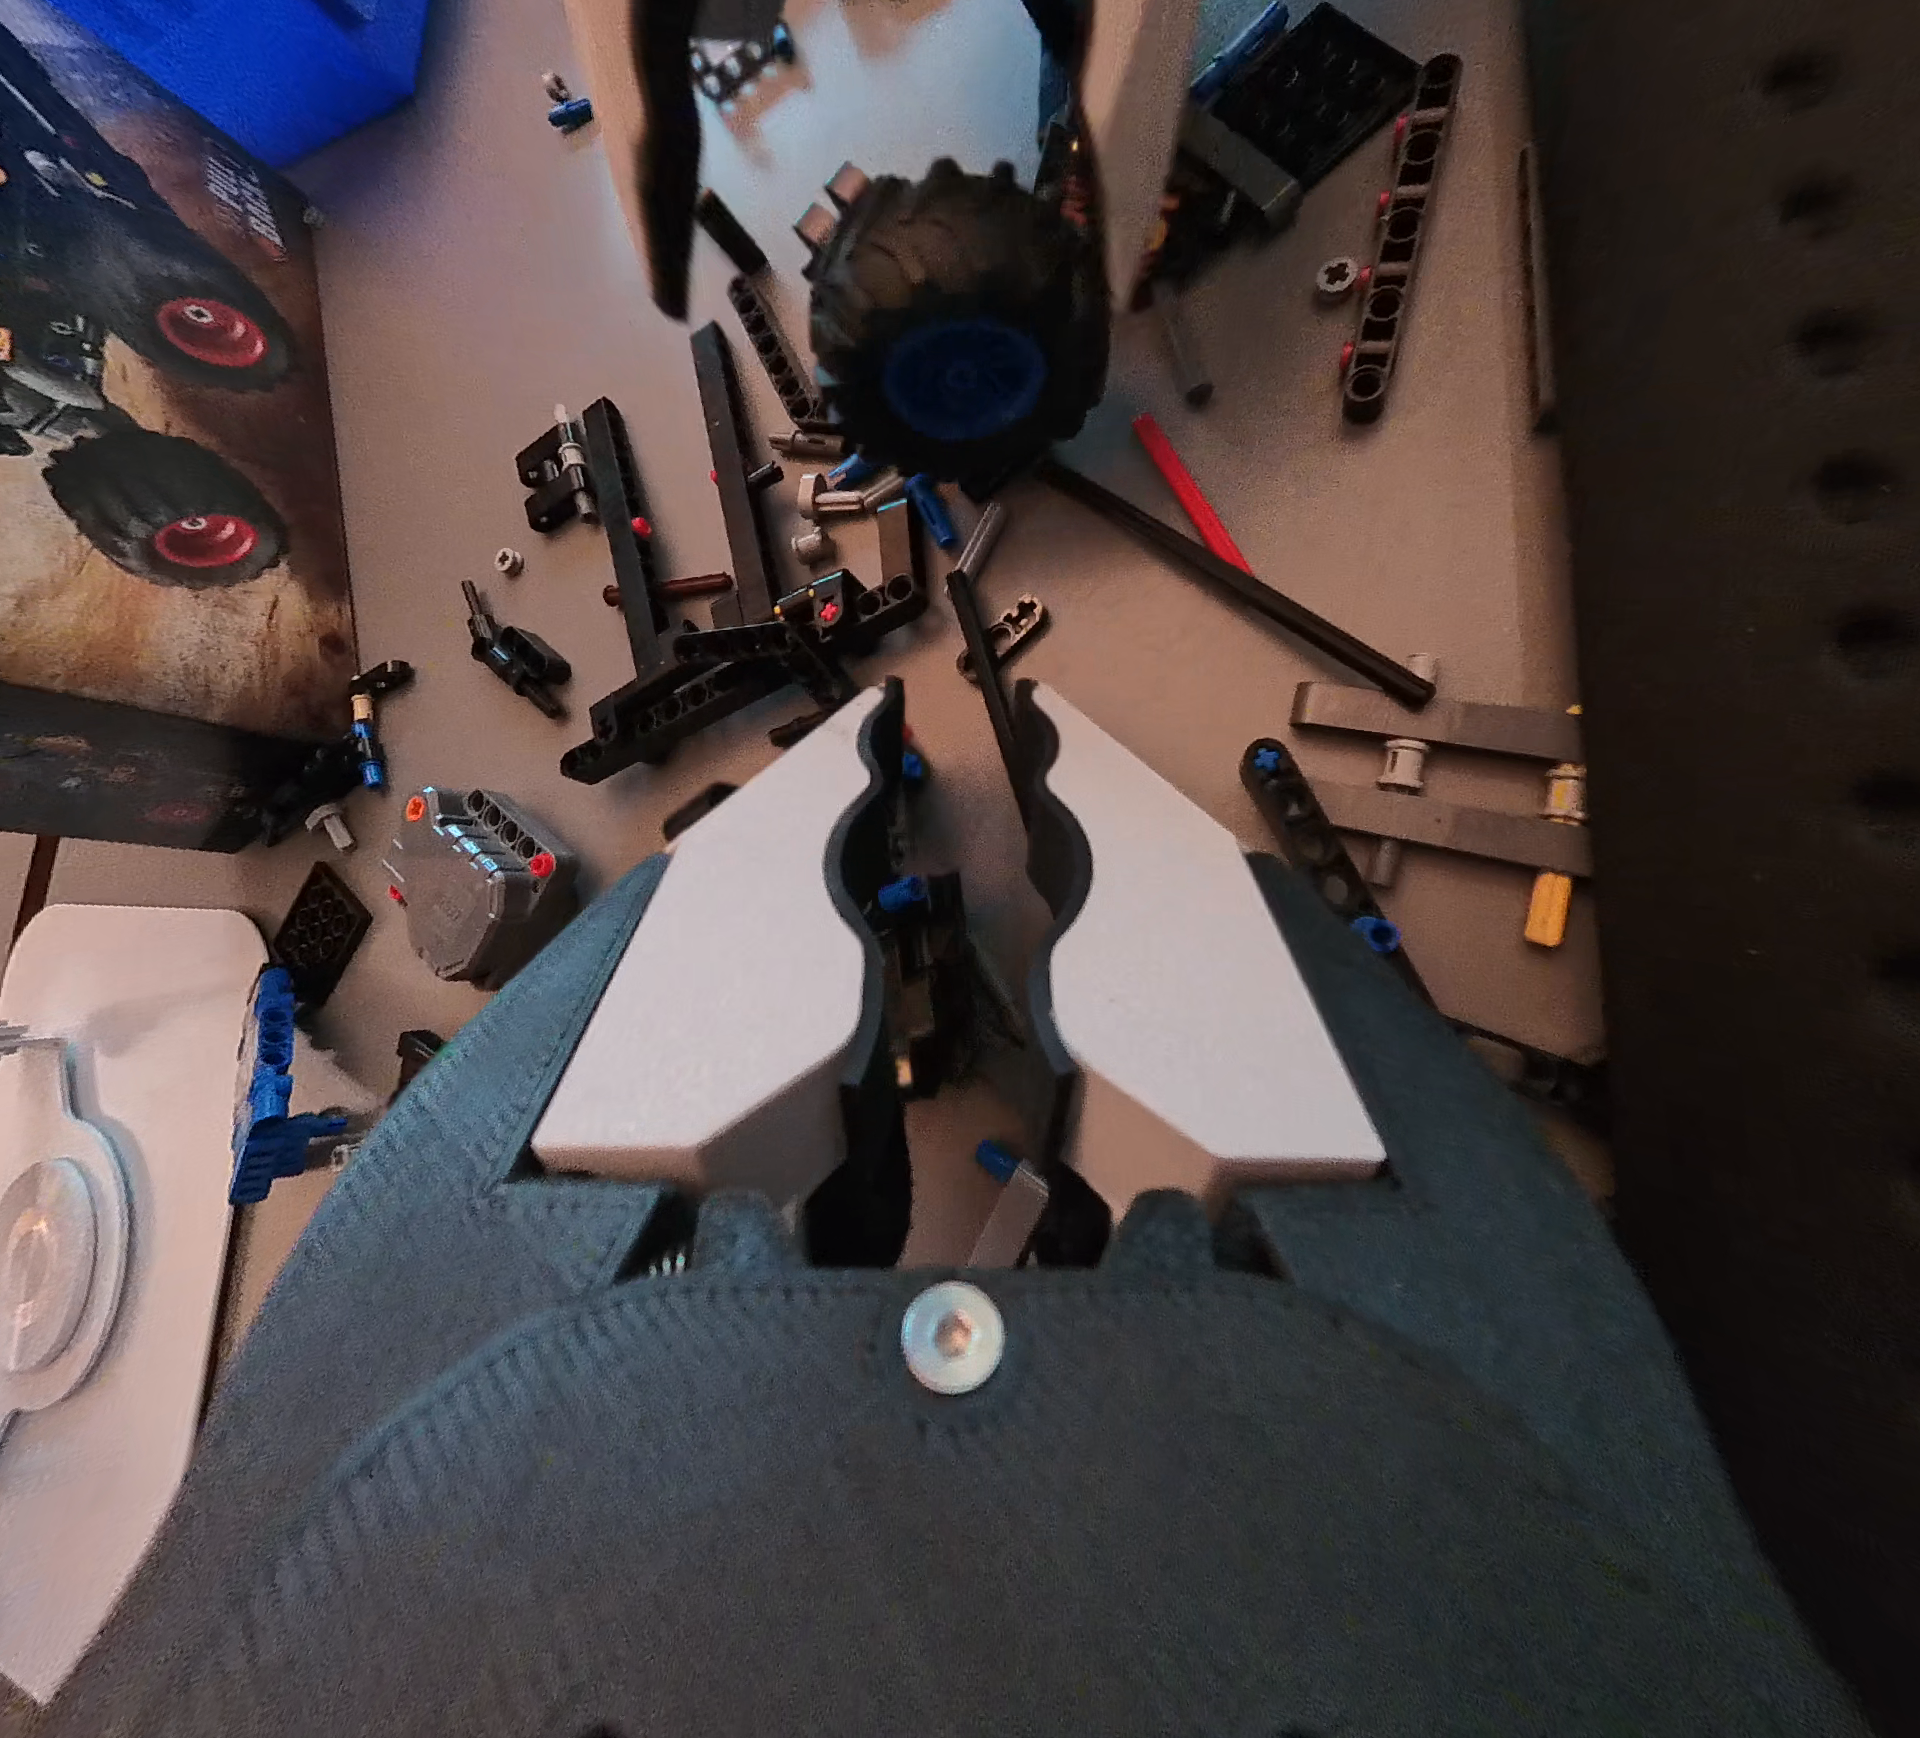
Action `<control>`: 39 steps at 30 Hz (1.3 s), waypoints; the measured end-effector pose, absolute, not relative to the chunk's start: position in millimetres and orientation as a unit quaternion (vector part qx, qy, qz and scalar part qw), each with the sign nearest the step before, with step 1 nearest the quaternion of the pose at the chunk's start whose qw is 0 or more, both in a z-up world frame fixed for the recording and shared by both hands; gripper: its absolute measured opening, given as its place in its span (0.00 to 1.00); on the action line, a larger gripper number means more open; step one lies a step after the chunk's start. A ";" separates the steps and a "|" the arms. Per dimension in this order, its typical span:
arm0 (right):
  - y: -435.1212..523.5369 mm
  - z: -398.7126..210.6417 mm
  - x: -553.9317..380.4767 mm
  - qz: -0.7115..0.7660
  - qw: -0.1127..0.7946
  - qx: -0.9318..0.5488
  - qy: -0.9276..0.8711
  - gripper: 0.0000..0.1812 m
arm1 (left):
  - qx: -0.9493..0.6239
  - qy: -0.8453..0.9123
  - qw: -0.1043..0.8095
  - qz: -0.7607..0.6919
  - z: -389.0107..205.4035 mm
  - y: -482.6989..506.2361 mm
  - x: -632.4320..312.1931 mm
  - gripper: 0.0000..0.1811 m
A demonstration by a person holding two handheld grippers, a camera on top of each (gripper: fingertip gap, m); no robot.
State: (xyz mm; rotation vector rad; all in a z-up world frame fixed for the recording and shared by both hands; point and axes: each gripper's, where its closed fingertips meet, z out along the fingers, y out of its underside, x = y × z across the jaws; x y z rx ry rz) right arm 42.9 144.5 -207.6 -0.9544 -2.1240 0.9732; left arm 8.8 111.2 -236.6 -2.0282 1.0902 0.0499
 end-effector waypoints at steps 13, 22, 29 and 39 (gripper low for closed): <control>193.3 -182.7 74.0 0.291 0.342 -0.452 -0.771 0.46 | -0.802 0.422 0.421 0.035 -229.7 111.9 0.2 0.15; 259.5 -173.5 237.6 0.132 0.381 -0.674 -0.619 0.47 | -0.787 0.395 0.474 0.000 -193.9 130.9 30.0 0.32; 279.2 -241.6 305.5 0.011 0.277 -0.771 -0.573 0.42 | -0.838 0.398 0.373 -0.020 -230.5 153.8 71.4 0.43; 275.2 -214.4 265.3 0.088 0.328 -0.720 -0.606 0.31 | -0.830 0.390 0.400 0.017 -215.6 173.5 64.4 0.33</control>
